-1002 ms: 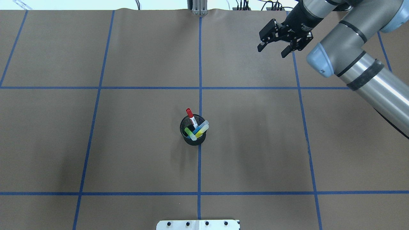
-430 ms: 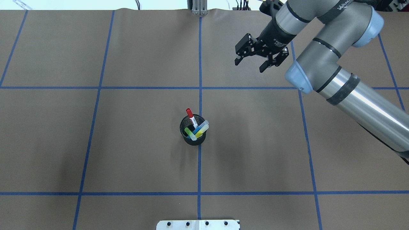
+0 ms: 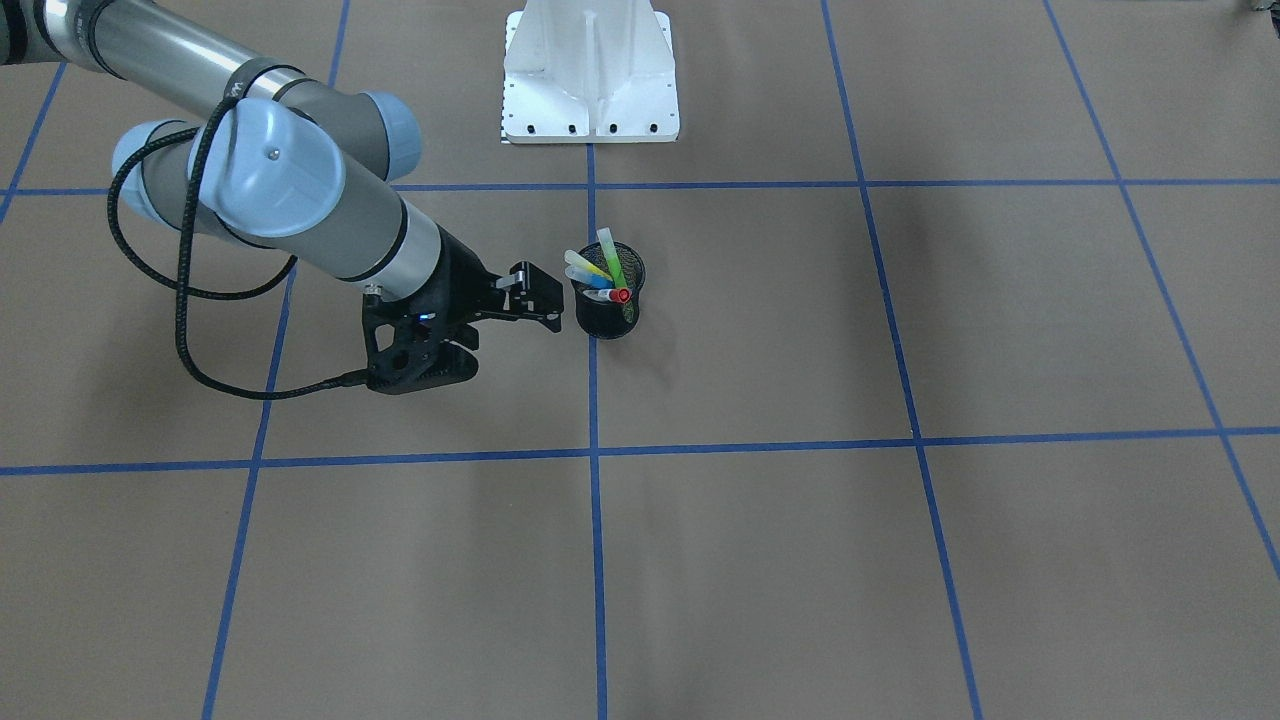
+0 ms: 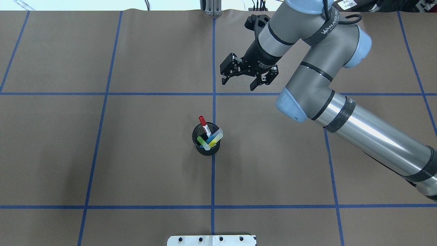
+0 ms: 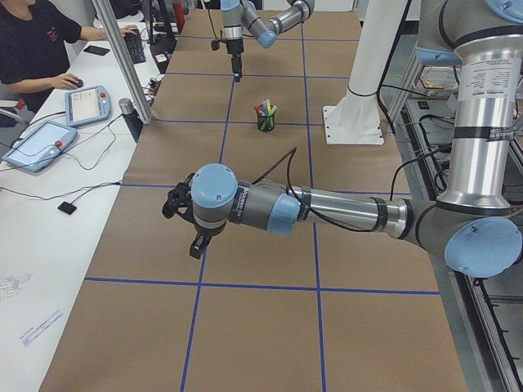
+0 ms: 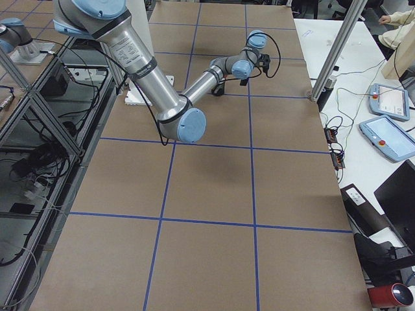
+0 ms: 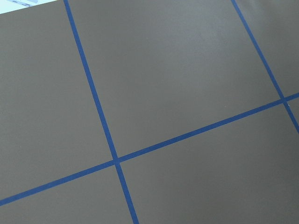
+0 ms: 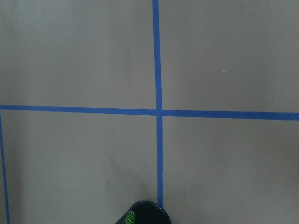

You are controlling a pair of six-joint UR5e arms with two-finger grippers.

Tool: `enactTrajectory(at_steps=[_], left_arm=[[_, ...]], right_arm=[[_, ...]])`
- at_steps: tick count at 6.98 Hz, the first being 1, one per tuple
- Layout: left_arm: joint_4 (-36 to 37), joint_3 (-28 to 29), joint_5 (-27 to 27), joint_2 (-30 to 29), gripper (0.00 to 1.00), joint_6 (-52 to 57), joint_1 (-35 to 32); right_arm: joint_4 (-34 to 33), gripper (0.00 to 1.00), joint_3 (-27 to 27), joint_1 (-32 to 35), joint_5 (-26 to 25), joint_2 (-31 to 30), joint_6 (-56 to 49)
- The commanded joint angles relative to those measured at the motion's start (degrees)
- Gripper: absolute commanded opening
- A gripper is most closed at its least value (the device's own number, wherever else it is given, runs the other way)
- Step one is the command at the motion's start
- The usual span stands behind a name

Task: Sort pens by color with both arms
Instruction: 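Move the right gripper toward the black mesh pen cup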

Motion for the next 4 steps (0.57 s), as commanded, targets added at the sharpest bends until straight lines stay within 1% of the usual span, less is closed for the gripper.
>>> enactTrajectory(at_steps=[1, 2, 3, 4], left_arm=[[0.0, 0.0, 0.0, -0.2, 0.99, -0.2, 0.0], [0.0, 0.0, 0.0, -0.2, 0.99, -0.3, 0.0], [0.0, 0.0, 0.0, -0.2, 0.99, -0.5, 0.0], [0.0, -0.1, 0.0, -0.2, 0.99, -0.5, 0.0]], right_arm=[[0.1, 0.97, 0.0, -3.7, -1.7, 0.3, 1.6], [0.1, 0.91, 0.1, -5.3, -3.1, 0.1, 1.7], [0.0, 0.87, 0.1, -6.2, -3.5, 0.0, 1.8], [0.0, 0.84, 0.0, -6.7, -3.5, 0.0, 4.3]])
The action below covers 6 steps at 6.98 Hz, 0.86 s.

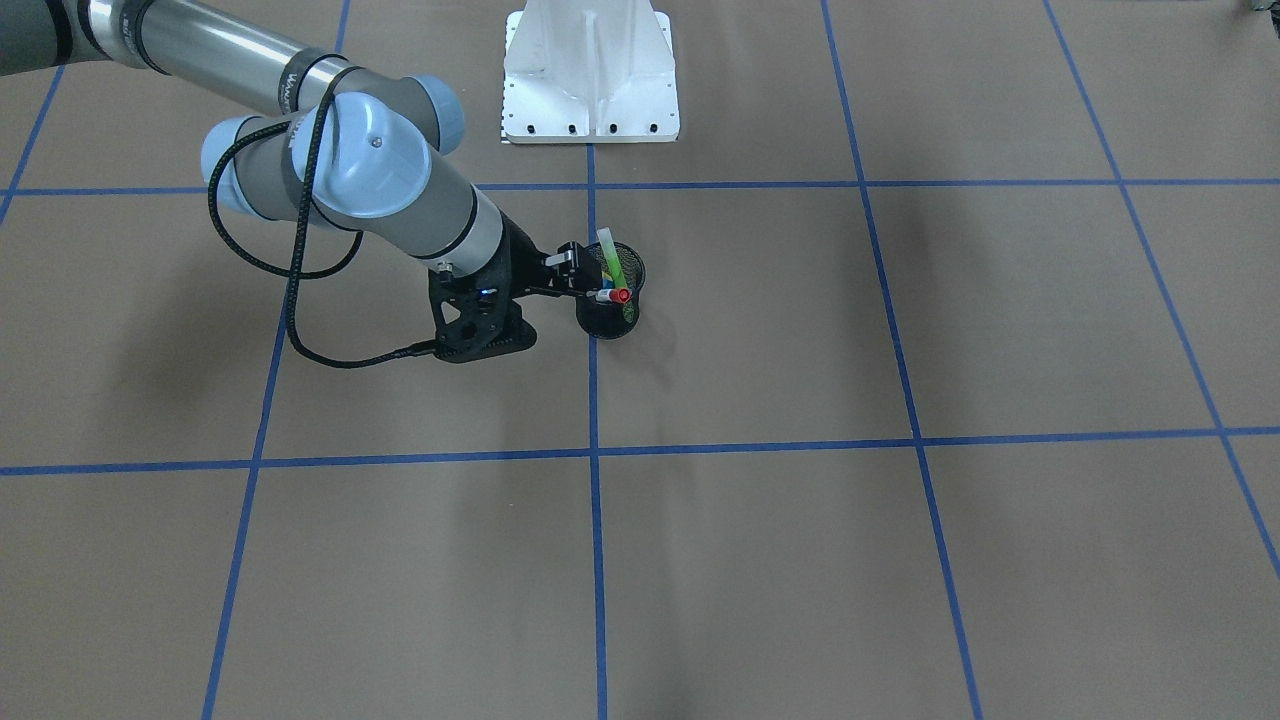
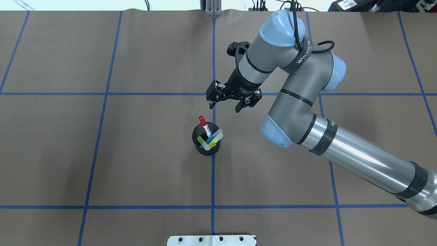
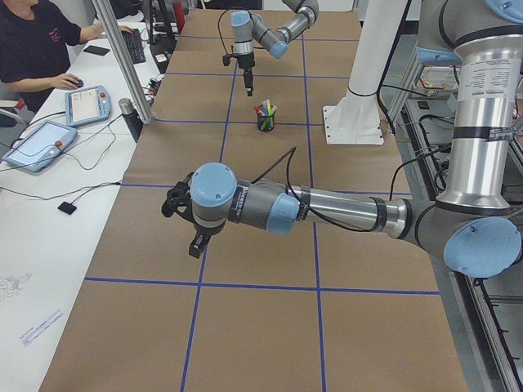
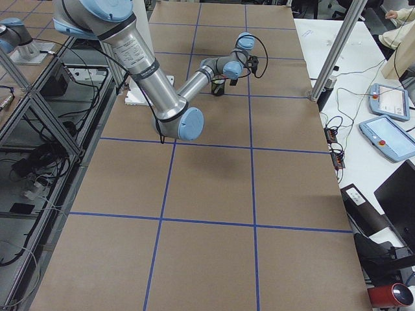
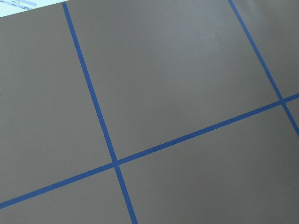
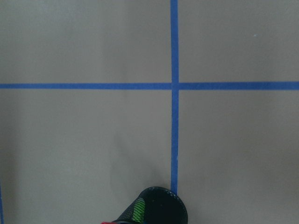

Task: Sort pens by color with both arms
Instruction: 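Move the right gripper toward the black mesh pen cup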

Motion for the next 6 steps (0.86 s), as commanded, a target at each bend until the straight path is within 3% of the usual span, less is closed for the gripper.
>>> enactTrajectory(at_steps=[1, 6], left_arm=[[0.0, -0.1, 0.0, 0.0, 0.99, -0.1, 0.0], [0.0, -0.5, 0.0, 0.2, 0.99, -0.1, 0.0]], right_arm=[[0.0, 0.81, -0.1, -1.0, -0.2, -0.1, 3.8], [-0.1, 0.72, -0.3, -2.2, 0.1, -0.6, 8.9]])
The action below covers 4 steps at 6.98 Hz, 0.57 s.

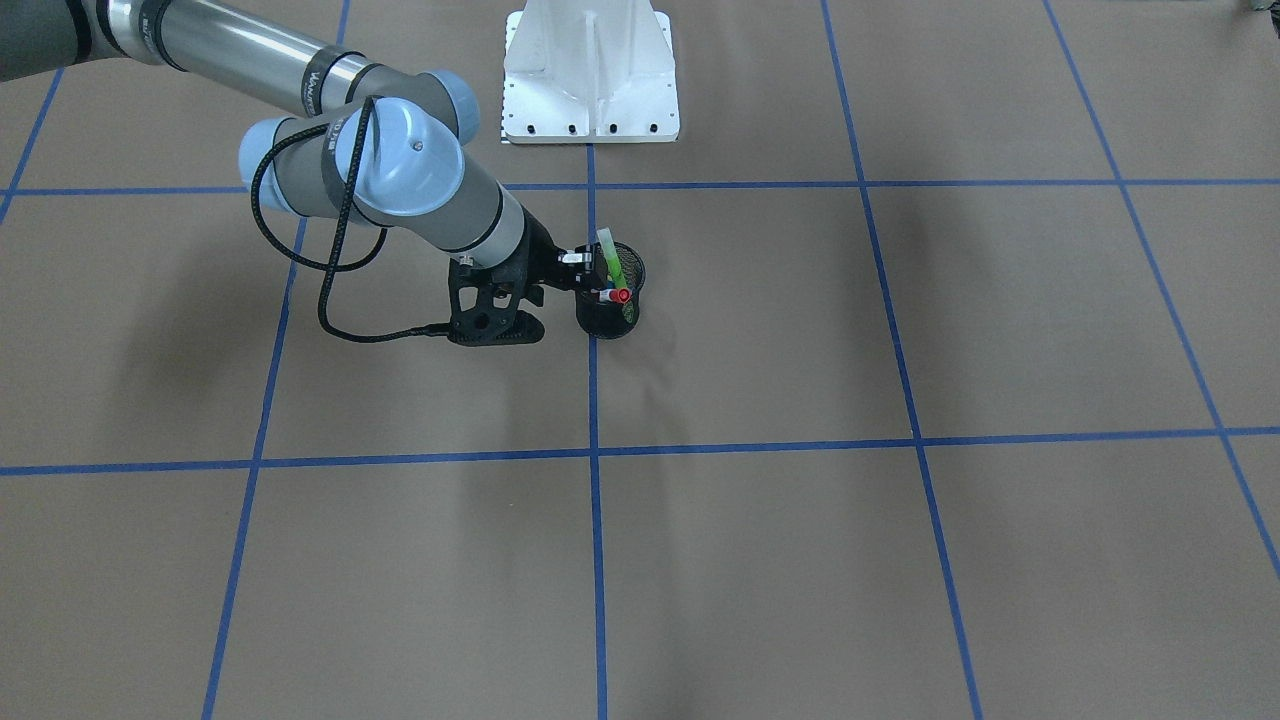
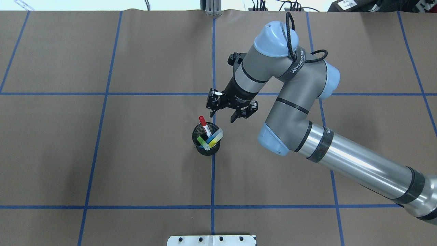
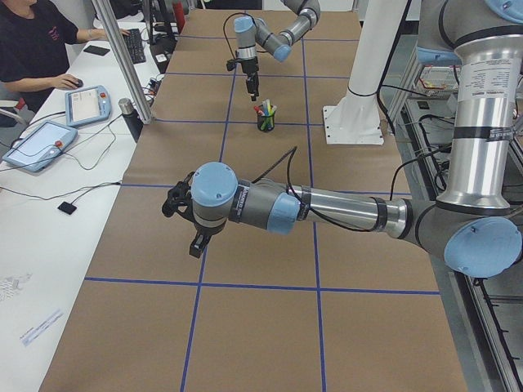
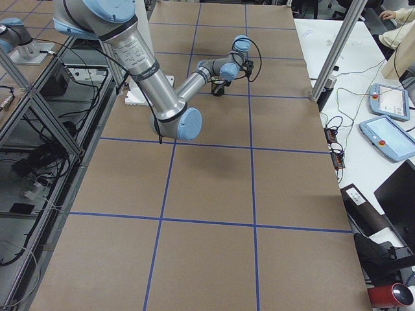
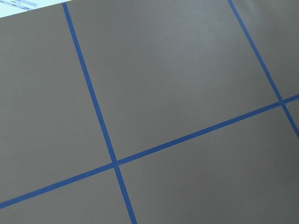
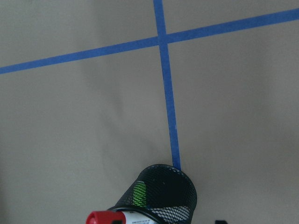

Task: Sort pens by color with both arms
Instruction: 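Move the right gripper toward the black mesh pen cup, then lower the right gripper into the cup and close on the blue marker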

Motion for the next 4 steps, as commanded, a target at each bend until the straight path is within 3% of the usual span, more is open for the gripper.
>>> enactTrajectory(at_steps=[1, 4], left_arm=[[0.0, 0.1, 0.0, -0.2, 0.99, 0.0, 0.0], [0.1, -0.1, 0.0, -0.2, 0.99, -0.1, 0.0]], right_arm=[[0.1, 0.69, 0.1, -1.3, 0.0, -0.2, 2.1], [0.1, 0.61, 0.7, -2.0, 0.1, -0.4, 3.2]])
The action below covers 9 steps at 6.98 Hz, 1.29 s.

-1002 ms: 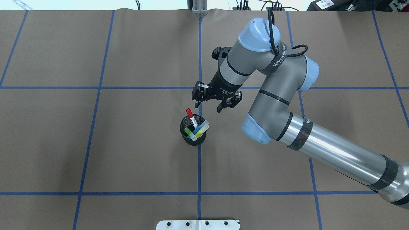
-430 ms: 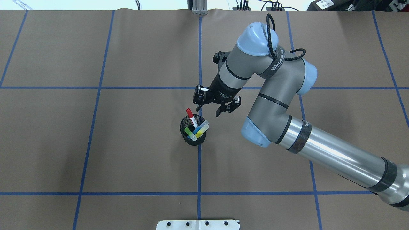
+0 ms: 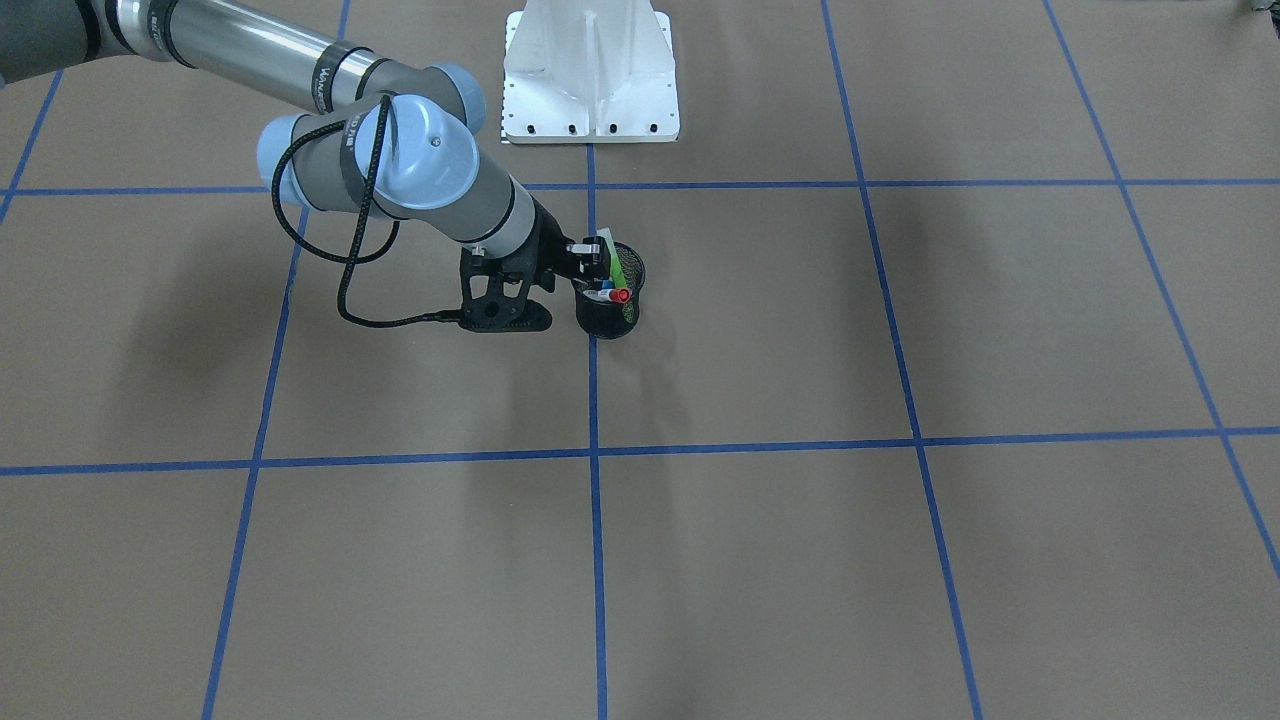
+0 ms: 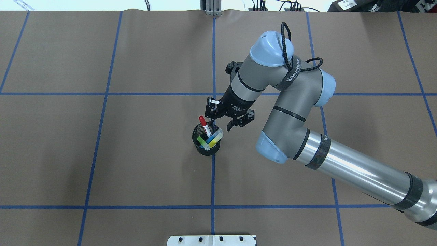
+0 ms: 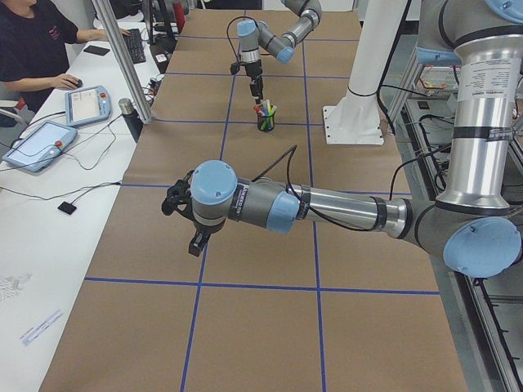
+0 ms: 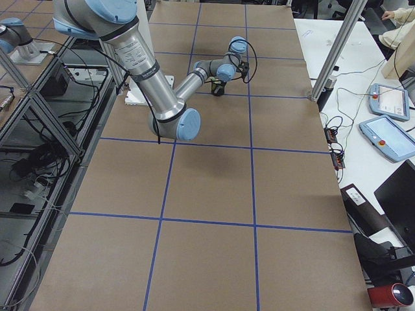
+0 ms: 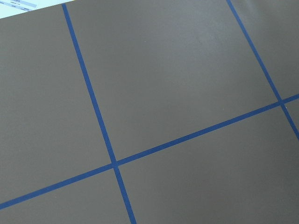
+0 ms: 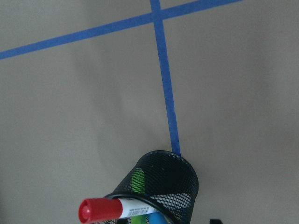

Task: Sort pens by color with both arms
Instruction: 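Lower the right gripper into the cup and close on the blue marker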

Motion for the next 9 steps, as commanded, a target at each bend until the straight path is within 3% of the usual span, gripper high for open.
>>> enactTrajectory(at_steps=[1, 6, 9], left_arm=[[0.0, 0.0, 0.0, -0.1, 0.99, 0.0, 0.0], [0.0, 0.0, 0.0, 0.0, 0.99, 0.0, 0.0], [0.0, -0.1, 0.0, 0.0, 0.99, 0.0, 0.0]], right_arm=[[0.0, 0.58, 0.2, -0.4, 0.0, -0.1, 0.8], [0.4, 0.53, 0.1, -0.9, 0.0, -0.1, 2.1], [6.4, 0.53, -0.5, -1.6, -0.2, -1.9, 6.0]])
